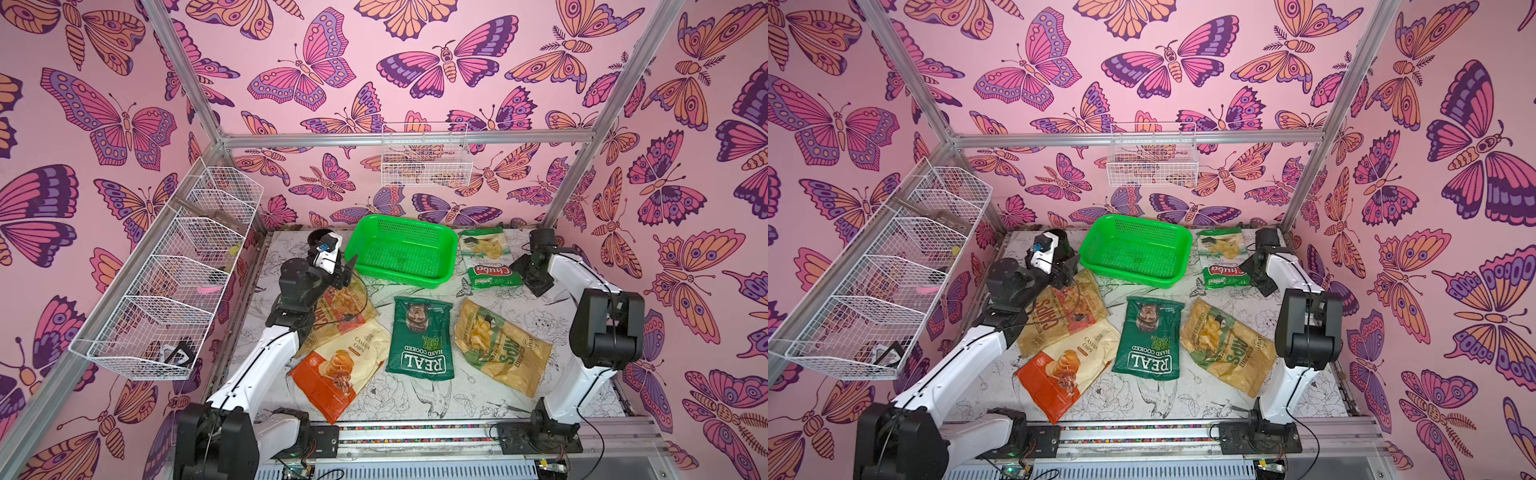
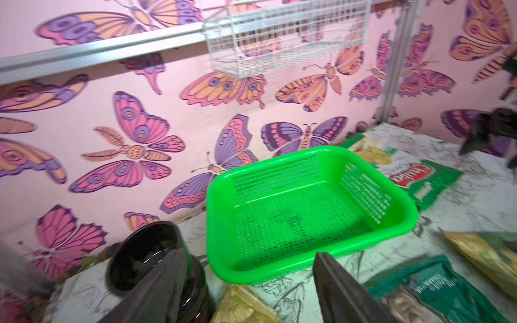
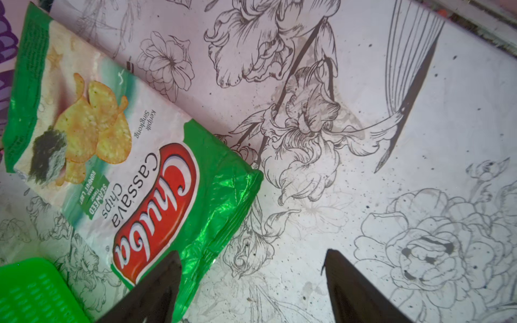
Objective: Put the potato chips into the basket
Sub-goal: Pick up the potato chip from the center of the board.
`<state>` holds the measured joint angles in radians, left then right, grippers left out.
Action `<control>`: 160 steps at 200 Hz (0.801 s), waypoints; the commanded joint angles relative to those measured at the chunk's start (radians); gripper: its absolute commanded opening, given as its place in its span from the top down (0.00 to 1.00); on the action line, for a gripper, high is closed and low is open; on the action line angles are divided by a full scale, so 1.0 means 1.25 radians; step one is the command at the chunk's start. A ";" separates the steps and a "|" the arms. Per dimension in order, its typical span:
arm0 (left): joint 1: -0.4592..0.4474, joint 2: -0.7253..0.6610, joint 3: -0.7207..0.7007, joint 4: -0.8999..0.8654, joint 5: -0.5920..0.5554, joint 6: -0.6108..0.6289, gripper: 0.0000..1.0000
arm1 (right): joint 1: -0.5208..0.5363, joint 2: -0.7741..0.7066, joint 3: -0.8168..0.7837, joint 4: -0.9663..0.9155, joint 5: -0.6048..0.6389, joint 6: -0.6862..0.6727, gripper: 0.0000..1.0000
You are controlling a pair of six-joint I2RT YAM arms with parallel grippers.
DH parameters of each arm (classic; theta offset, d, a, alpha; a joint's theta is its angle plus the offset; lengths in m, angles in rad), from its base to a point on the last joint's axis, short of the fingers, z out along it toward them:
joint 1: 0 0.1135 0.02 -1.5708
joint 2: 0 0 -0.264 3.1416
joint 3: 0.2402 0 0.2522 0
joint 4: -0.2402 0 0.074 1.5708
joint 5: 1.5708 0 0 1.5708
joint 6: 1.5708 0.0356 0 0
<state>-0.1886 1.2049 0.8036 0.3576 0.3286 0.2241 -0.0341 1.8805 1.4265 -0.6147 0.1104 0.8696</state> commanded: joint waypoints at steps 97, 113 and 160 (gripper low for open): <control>-0.150 0.089 0.072 -0.254 0.129 0.190 0.22 | 0.040 0.098 0.115 -0.054 0.022 0.091 0.23; -0.165 0.085 0.073 -0.267 0.116 0.198 0.22 | 0.046 0.116 0.120 -0.055 0.018 0.089 0.24; -0.193 0.104 0.075 -0.295 0.079 0.230 0.21 | 0.084 0.189 0.181 -0.070 -0.009 0.070 0.25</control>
<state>-0.4175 1.3342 0.8806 0.0277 0.4515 0.4736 0.0406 2.0655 1.5936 -0.6632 0.1085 0.9680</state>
